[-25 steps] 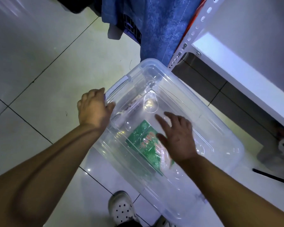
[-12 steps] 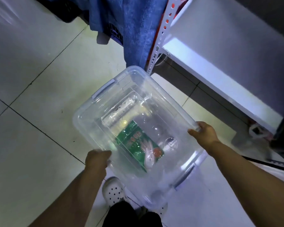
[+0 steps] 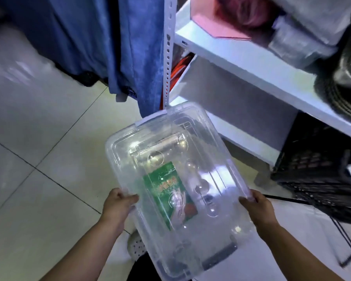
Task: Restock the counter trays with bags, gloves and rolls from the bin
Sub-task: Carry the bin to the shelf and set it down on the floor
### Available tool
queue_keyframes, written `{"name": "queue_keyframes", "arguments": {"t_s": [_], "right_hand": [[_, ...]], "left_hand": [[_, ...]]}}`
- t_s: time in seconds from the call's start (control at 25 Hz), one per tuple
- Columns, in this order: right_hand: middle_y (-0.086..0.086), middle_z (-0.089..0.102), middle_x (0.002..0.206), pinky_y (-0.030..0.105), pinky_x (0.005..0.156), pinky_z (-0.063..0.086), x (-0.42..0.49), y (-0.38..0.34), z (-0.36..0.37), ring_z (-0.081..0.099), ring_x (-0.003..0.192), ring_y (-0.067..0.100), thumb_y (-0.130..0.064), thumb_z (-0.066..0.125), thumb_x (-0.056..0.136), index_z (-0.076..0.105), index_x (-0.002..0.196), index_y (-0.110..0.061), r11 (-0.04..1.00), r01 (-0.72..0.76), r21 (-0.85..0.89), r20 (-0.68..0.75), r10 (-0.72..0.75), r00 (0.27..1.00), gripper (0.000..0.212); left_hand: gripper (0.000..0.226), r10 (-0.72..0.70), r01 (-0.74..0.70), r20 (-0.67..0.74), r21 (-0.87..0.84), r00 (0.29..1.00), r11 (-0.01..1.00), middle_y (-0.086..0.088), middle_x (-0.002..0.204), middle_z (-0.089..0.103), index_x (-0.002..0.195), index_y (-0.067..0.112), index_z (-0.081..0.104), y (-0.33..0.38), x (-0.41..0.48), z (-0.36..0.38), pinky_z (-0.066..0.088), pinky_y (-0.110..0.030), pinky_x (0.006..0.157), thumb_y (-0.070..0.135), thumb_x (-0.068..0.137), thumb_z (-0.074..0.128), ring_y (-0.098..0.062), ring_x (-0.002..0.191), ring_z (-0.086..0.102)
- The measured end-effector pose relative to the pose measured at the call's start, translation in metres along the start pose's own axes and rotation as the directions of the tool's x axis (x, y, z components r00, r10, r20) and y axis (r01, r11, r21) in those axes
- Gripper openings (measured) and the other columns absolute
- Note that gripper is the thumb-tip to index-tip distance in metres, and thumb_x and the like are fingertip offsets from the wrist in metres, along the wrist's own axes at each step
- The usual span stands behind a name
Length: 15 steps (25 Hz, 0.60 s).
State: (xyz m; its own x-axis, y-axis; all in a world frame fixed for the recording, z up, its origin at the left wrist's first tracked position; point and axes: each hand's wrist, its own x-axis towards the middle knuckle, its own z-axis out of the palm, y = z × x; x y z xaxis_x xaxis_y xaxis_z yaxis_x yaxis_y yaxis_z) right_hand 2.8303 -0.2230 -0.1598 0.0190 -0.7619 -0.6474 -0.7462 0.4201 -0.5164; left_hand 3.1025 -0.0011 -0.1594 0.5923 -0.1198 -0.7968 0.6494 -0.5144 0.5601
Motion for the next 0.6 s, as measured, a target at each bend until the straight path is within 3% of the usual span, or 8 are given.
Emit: {"name": "queue_keyframes", "arguments": {"t_s": [0.2, 0.4, 0.48, 0.6], "right_hand": [[0.017, 0.061, 0.093, 0.032, 0.071, 0.039, -0.03, -0.023, -0.064, 0.054, 0.079, 0.028, -0.013, 0.066, 0.083, 0.061, 0.106, 0.0, 0.998, 0.013, 0.063, -0.11, -0.006, 0.994, 0.026], [0.019, 0.061, 0.087, 0.038, 0.07, 0.044, -0.031, -0.042, -0.081, 0.054, 0.075, 0.033, -0.008, 0.065, 0.083, 0.06, 0.102, 0.006, 0.975, 0.003, 0.222, -0.208, 0.044, 0.977, 0.023], [0.018, 0.06, 0.088, 0.038, 0.073, 0.043, -0.024, -0.048, -0.077, 0.053, 0.077, 0.032, -0.009, 0.065, 0.084, 0.06, 0.102, 0.006, 0.954, -0.019, 0.298, -0.245, 0.096, 0.965, 0.024], [0.014, 0.051, 0.082, 0.03, 0.058, 0.033, -0.01, -0.061, -0.065, 0.044, 0.072, 0.023, -0.011, 0.066, 0.084, 0.055, 0.099, 0.015, 0.908, -0.065, 0.414, -0.278, 0.194, 0.941, 0.031]], "left_hand": [[0.034, 0.126, -0.134, 0.137, 0.044, 0.982, 0.99, -0.004, 0.076, 0.044, 0.073, 0.015, 0.04, 0.062, -0.035, 0.034, 0.046, -0.029, 0.059, -0.005, 0.076, 0.068, -0.022, 0.075, 0.05], [0.033, 0.161, -0.206, 0.278, 0.139, 0.947, 0.969, -0.006, 0.075, 0.047, 0.073, 0.013, 0.039, 0.125, -0.028, 0.077, 0.042, -0.027, 0.055, -0.005, 0.078, 0.067, -0.017, 0.065, 0.049], [0.026, 0.194, -0.258, 0.33, 0.163, 0.924, 0.952, -0.005, 0.076, 0.054, 0.074, 0.014, 0.047, 0.154, -0.02, 0.098, 0.044, -0.026, 0.056, -0.005, 0.079, 0.065, -0.016, 0.065, 0.053], [0.014, 0.21, -0.293, 0.373, 0.181, 0.904, 0.939, -0.012, 0.088, 0.059, 0.089, 0.004, 0.057, 0.197, -0.003, 0.124, 0.047, -0.028, 0.066, -0.007, 0.08, 0.061, -0.02, 0.069, 0.054]]}}
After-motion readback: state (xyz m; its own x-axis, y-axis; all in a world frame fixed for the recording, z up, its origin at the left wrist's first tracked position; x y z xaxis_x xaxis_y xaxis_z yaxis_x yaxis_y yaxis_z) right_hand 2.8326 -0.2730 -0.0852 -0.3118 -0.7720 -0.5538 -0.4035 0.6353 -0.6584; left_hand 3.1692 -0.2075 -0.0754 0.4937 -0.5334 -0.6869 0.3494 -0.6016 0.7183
